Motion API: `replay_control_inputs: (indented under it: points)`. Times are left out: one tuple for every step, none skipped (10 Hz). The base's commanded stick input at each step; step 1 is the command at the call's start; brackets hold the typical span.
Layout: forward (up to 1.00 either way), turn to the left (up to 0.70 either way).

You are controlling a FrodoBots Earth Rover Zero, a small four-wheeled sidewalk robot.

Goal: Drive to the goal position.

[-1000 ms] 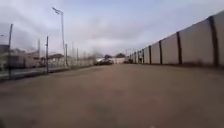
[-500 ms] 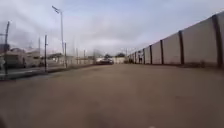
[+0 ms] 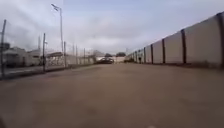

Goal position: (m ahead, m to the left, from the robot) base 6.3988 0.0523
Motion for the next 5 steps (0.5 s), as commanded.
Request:
replay_control_inputs:
  points:
    - [0.50, 0.00]
    - [0.50, 0.00]
    - [0.50, 0.00]
    - [0.50, 0.00]
    - [0.50, 0.00]
